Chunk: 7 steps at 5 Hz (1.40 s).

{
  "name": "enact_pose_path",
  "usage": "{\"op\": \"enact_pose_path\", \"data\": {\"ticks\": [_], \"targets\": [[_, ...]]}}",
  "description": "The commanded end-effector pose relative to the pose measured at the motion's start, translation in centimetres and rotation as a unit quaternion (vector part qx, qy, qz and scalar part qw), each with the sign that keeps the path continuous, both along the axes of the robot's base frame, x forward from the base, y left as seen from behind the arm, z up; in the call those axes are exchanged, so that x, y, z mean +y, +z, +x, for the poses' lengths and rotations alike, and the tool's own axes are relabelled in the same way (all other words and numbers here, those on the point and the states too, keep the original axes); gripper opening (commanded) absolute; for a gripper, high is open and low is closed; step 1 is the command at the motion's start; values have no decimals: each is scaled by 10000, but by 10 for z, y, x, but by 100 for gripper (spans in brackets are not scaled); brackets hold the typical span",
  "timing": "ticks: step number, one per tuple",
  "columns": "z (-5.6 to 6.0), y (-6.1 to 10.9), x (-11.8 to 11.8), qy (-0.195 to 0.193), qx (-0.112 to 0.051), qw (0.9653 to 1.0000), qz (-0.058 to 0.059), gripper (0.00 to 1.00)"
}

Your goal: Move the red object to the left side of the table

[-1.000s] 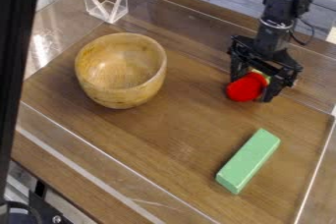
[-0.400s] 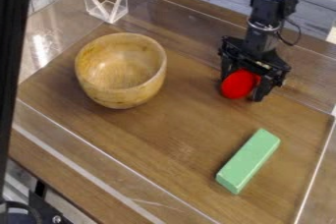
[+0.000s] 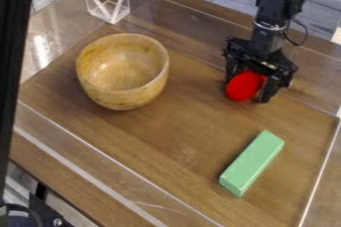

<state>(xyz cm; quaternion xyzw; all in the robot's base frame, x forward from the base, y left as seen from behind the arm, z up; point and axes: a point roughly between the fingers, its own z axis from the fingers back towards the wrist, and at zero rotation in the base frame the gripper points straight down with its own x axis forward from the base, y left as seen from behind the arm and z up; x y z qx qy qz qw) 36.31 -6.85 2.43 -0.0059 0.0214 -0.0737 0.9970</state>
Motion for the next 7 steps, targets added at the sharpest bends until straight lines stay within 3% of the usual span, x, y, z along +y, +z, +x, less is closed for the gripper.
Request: {"op": "enact_pose_path", "data": {"ticks": [1,3,4,6,7], "targets": [[7,30,-14,53,-364,9993,-70,100],[14,45,-13,-25,-348,9994,-12,100],[10,40,-25,-180,-328,9993,-9,0],[-6,88,-4,-519,-465,9975,120,0],[-30,114,25,-175,-526,9981,286,0]]}}
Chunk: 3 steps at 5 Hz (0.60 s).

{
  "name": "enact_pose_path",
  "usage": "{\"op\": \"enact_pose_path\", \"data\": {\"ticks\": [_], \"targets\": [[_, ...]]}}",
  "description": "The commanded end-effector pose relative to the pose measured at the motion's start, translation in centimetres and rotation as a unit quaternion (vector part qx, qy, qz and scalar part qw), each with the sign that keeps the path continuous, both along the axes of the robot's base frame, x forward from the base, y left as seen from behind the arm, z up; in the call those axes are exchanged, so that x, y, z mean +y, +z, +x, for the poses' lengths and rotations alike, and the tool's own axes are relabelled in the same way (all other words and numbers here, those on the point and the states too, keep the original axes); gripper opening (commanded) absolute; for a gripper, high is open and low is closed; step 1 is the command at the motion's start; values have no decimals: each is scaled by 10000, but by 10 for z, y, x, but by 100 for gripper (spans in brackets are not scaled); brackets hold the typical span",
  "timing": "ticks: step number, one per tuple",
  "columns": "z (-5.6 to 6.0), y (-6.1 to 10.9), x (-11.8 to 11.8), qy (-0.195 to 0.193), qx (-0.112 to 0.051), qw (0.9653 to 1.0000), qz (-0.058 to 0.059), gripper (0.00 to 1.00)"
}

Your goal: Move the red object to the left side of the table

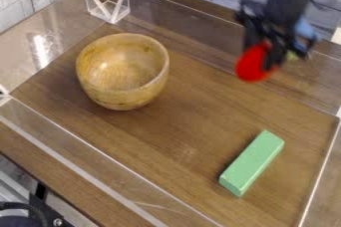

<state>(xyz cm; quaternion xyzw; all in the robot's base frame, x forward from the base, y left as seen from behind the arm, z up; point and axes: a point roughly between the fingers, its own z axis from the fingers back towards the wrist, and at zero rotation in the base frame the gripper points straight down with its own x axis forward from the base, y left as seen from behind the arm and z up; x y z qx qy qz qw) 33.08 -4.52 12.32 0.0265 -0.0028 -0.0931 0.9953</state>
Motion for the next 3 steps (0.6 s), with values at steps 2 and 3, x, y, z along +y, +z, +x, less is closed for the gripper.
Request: {"op": "enact_pose_path", "data": {"ticks": [2,3], "targets": [[-35,9,77,783,-193,9967,-65,0],[-43,-3,109,834,-188,9962,-156,0]]}}
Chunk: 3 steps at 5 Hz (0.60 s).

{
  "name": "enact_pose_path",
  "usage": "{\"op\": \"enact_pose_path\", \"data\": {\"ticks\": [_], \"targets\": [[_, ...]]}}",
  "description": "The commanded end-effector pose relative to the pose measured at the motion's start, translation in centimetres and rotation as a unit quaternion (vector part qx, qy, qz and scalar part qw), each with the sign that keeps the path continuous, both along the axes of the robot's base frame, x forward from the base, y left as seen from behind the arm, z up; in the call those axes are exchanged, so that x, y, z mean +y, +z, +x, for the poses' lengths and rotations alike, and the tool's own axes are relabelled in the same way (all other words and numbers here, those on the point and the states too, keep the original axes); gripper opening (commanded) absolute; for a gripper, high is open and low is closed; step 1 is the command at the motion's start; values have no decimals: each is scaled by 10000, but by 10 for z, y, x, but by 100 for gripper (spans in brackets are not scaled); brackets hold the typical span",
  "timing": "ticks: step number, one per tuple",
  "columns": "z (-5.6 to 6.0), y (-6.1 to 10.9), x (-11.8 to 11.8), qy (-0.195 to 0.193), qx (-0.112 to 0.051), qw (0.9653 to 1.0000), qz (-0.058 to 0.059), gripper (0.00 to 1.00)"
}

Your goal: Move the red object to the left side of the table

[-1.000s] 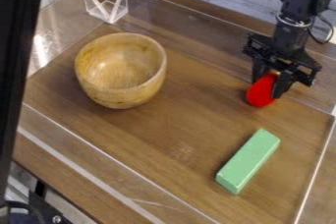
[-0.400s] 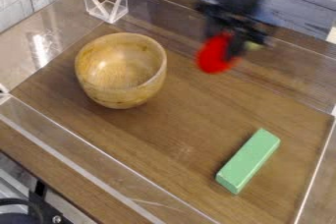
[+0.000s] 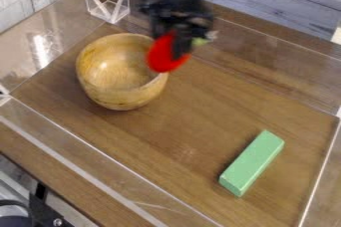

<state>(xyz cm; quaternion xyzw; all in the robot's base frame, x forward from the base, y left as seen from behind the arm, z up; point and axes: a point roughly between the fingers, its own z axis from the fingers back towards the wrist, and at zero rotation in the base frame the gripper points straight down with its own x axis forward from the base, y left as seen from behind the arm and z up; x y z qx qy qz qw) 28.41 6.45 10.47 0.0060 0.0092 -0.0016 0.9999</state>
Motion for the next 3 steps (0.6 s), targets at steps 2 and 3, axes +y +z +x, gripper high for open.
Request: {"op": "enact_pose_path", "data": {"ticks": [2,3], "targets": [[-19,4,39,120,-361,9992,-123,0],[-16,5,48,172,-348,9989,-250,0]]}}
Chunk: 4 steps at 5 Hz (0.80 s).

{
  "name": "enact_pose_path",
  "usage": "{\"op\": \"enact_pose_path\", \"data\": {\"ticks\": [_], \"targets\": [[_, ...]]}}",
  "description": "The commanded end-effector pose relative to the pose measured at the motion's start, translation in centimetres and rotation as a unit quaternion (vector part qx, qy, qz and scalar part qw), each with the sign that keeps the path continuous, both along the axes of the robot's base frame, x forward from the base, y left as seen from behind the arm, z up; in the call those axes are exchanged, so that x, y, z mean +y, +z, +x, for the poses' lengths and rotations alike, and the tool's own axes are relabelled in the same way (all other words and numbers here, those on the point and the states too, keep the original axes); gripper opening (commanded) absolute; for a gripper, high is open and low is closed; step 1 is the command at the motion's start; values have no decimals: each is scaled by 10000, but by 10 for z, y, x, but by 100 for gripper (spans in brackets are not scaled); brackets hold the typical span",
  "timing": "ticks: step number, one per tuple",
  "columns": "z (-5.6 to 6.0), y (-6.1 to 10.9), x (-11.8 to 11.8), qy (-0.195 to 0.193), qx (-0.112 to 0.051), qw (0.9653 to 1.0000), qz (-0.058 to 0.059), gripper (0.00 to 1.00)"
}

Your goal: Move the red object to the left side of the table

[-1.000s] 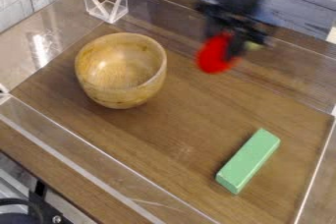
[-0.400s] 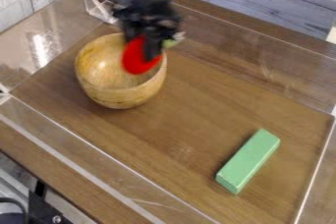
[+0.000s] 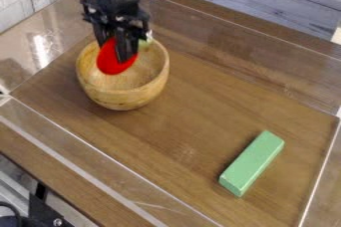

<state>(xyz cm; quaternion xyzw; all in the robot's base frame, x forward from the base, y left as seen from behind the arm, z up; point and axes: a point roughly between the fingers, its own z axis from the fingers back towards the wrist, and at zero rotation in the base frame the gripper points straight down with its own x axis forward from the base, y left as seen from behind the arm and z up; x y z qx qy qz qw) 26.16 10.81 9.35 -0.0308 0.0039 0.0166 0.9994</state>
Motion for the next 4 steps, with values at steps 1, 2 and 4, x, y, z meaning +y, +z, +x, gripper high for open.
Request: {"op": "enact_pose_path", "data": {"ticks": [1,2,4], "targets": [[11,21,11,-13,-304,9995,39,0],[11,16,7,21,-316,9995,-49,0],[10,15,-3,-50,-312,9993,-204,0]]}}
